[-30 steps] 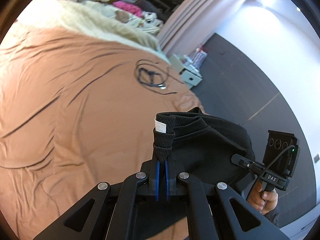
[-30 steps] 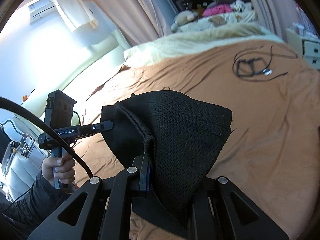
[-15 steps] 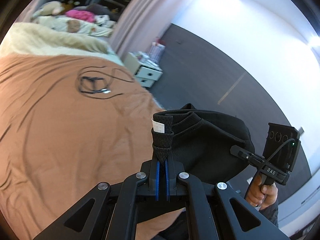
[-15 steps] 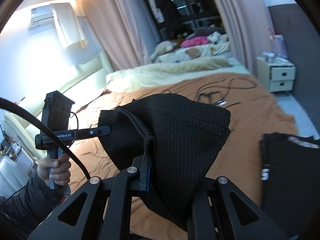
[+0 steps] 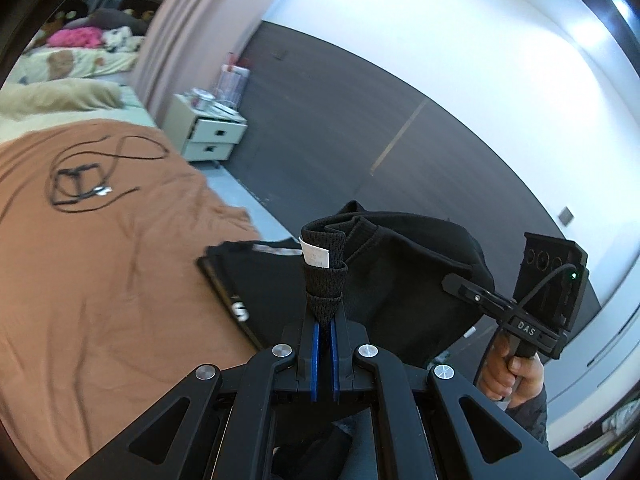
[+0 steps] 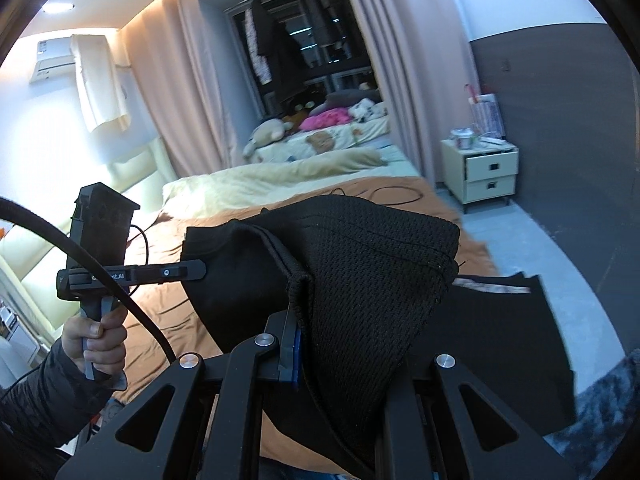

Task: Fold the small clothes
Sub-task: 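Lift the folded shirt with both tools and carry it to the black clothes stack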

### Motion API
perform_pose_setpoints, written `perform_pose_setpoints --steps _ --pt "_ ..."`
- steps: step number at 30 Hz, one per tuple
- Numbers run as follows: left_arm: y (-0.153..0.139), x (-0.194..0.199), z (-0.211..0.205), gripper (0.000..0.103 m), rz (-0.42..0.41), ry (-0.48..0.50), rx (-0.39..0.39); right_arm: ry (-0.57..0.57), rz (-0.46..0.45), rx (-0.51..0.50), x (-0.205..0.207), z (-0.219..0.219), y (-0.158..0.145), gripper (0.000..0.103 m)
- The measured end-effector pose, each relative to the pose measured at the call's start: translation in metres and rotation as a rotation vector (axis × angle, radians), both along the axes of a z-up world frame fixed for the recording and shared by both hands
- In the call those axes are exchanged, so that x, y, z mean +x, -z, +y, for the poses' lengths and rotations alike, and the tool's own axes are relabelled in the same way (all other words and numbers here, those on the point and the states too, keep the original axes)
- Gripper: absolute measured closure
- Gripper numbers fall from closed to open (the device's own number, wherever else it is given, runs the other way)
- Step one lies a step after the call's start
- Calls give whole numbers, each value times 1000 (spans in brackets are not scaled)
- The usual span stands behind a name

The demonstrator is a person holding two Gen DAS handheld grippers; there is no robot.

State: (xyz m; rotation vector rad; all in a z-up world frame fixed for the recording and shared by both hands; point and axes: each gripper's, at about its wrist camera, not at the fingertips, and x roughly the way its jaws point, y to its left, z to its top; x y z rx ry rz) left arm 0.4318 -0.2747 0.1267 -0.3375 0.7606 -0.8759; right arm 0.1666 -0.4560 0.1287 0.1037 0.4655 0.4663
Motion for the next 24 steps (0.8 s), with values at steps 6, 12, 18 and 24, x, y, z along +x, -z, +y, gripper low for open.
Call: perform_pose_setpoints --steps 6,12,18,24 --pt "-7 -4 -57 99 0 81 -2 58 -12 4 -27 -20 -1 95" --pt "-9 -6 -103 99 5 148 -5 112 -15 1 -50 -35 -5 95" --pt "-4 -1 -131 99 19 184 -10 154 -6 14 -57 -39 -5 95" --pt "9 21 -146 99 48 169 4 174 28 30 -44 -29 2 95"
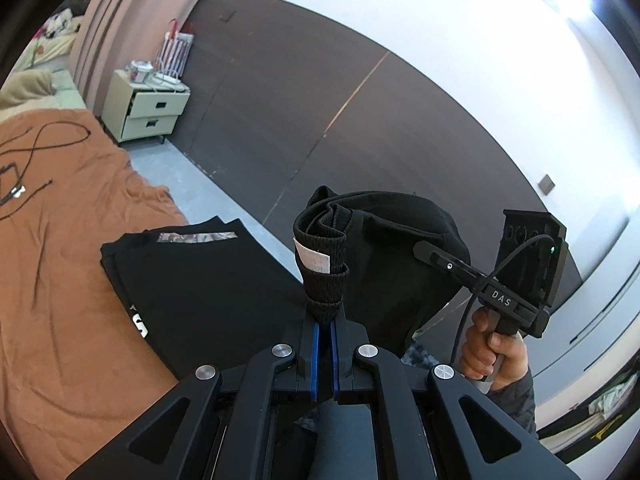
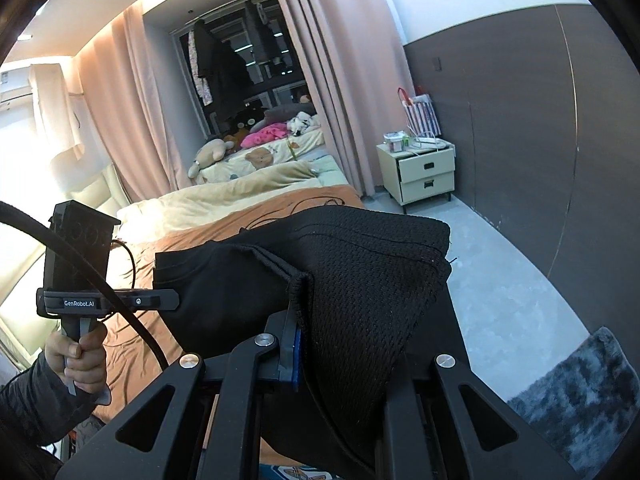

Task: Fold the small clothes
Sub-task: 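Lift the folded shirt with both tools and carry it to the black clothes stack, then lower the shirt onto the stack, open both tools and press it flat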

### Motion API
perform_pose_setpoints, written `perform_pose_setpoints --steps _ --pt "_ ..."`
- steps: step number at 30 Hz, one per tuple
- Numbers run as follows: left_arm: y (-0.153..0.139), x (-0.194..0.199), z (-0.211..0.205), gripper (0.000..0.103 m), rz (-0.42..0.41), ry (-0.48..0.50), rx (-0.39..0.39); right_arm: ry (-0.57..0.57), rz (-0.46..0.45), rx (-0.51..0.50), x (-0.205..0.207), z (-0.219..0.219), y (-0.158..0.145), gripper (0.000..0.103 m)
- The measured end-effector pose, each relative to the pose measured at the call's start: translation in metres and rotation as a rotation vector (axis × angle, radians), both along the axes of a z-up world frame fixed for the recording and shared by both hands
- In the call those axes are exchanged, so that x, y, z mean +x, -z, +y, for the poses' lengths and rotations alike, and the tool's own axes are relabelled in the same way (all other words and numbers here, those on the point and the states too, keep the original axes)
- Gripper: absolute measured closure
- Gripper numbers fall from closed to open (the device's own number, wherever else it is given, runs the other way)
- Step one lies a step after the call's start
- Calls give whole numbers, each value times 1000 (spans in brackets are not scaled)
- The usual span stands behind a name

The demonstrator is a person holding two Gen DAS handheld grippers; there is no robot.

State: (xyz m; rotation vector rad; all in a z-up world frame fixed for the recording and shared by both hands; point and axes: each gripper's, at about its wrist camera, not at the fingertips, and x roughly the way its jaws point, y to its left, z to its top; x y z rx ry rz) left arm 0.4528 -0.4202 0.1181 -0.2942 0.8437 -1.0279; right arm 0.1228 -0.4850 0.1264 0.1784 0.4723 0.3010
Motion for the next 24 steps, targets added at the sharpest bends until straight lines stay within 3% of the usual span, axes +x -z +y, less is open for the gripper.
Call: perform_pose_setpoints --steps 11,24 --pt "41 72 0 99 53 -82 53 4 86 4 60 27 13 95" --pt "119 151 -13 99 161 -120 97 4 207 10 126 8 33 95"
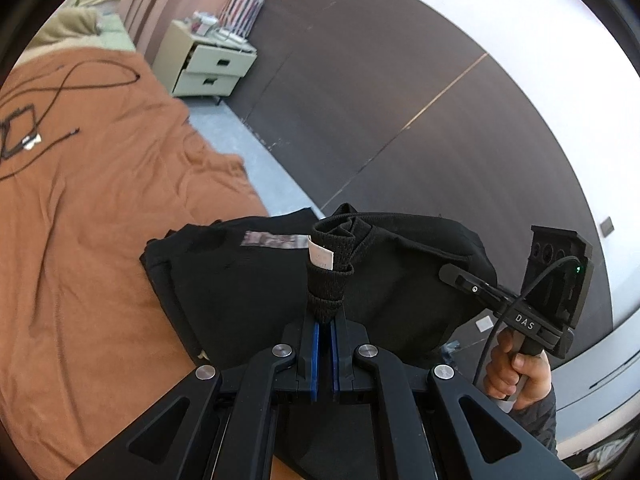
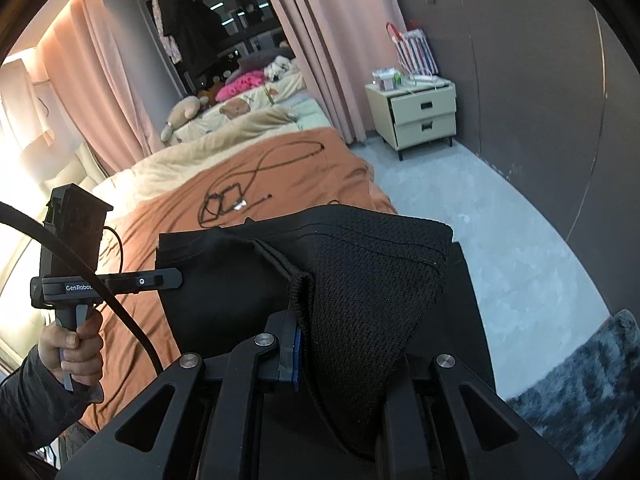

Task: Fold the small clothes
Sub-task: 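Lower the shirt onto the stack, open both tools and press it flat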

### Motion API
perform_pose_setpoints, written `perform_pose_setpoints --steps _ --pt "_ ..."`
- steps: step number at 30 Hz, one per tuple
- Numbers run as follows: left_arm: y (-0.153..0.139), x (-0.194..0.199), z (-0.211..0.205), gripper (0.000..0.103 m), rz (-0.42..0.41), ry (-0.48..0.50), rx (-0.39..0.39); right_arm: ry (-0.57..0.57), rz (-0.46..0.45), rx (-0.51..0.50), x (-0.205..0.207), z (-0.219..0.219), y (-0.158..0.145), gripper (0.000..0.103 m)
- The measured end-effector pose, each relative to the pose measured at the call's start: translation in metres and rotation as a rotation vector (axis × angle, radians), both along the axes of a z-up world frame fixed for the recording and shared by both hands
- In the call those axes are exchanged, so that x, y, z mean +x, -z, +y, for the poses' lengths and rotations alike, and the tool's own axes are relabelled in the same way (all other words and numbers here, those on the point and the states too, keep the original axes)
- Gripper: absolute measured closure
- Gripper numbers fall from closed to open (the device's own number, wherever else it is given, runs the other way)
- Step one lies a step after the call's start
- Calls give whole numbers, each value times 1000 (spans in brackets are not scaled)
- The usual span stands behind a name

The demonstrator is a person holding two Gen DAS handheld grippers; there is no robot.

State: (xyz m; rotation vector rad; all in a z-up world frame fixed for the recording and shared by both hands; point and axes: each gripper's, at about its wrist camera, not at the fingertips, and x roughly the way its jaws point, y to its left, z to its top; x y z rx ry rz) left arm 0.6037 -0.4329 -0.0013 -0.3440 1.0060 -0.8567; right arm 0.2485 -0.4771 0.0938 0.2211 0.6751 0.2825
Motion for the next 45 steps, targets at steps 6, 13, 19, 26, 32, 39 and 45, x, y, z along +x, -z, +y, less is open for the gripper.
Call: perform_pose_setpoints --steps 6,13,19,26,32,39,45 --pt "31 27 0 92 15 -75 81 119 112 -49 37 -6 7 74" --pt "65 34 16 59 54 -181 141 302 119 -159 22 -34 -12 40" --pt "84 24 7 58 85 -147 166 208 116 -167 5 -33 -25 42" --pt "101 13 -1 56 104 -129 225 184 289 -306 27 -42 3 65" --pt "96 0 2 51 105 -121 239 270 272 -351 17 -67 -26 66" --pt "91 -31 -3 50 106 -94 236 288 239 -307 -25 -99 -66 66" --pt "92 -62 -10 50 117 -69 235 294 235 -275 -80 -117 -72 66"
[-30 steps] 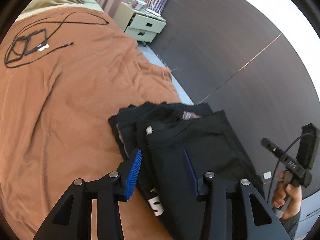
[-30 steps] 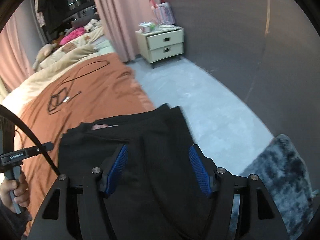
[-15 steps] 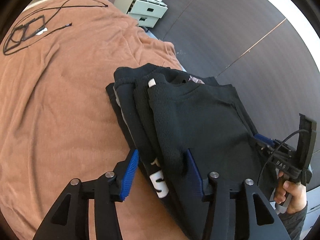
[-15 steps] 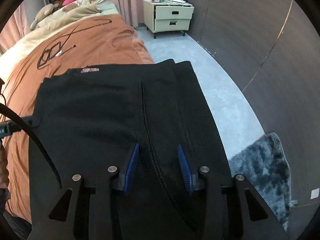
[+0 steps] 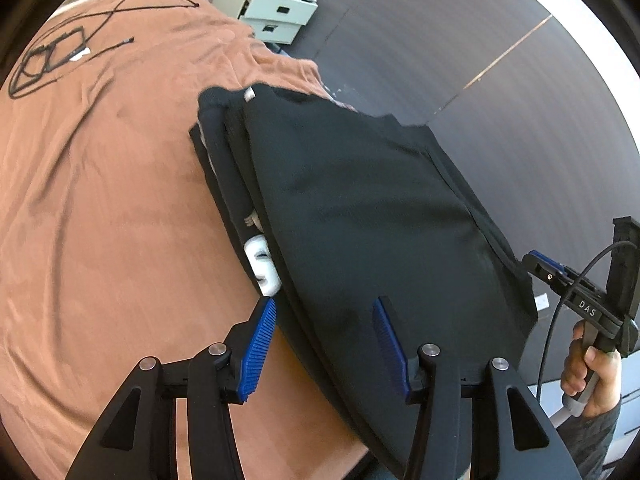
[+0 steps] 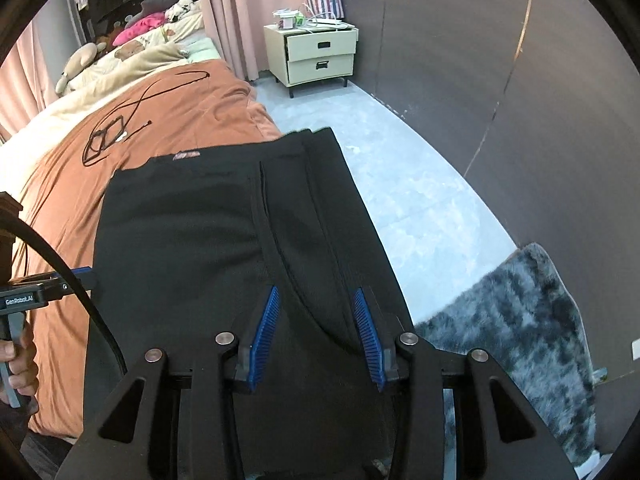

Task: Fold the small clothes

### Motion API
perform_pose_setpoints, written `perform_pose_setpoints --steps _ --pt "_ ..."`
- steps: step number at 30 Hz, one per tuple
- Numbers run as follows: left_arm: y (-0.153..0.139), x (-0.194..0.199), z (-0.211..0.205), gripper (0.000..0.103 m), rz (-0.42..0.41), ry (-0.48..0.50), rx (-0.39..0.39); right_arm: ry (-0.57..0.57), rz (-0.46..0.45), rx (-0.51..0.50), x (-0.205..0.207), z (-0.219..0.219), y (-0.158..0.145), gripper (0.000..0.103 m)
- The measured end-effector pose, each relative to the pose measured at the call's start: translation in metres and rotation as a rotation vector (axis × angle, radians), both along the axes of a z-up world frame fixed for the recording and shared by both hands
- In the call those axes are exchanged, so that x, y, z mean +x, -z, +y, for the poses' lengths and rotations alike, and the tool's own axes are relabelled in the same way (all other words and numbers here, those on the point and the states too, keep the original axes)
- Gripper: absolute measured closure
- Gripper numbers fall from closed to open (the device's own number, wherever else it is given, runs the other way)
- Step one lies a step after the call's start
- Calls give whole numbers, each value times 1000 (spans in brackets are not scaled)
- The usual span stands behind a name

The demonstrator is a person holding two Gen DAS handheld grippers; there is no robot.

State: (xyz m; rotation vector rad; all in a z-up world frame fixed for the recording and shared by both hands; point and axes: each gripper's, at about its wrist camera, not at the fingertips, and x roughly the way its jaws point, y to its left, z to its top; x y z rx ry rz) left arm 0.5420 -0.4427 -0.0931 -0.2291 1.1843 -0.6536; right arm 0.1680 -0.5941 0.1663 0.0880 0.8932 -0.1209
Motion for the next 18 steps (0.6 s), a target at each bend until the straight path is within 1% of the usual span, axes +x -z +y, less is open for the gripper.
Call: perform_pose_setpoints --steps 3,5,7,8,10,12,15,16,18 --pt "2 -16 -4 50 12 17 0 19 15 -15 -12 9 17 66" --pt "4 -26 -5 50 16 25 1 46 24 -16 -18 4 22 66" --pt "5 -36 -7 50 21 32 -2 90 38 -26 -24 -2 25 66" --pt "5 -39 -7 50 24 34 -3 112 46 -29 -19 4 29 66" --pt "7 -51 -9 50 33 45 -1 161 60 -15 -27 -4 30 66" --pt "10 -61 -12 50 41 59 6 187 58 10 -22 -1 31 66" --pt "10 -75 -15 50 41 81 16 207 37 19 -36 -3 21 66" --pt "9 -79 -15 50 40 86 19 203 26 25 -38 2 18 65" --pt "4 -85 -13 50 32 85 17 196 10 31 -47 22 20 65"
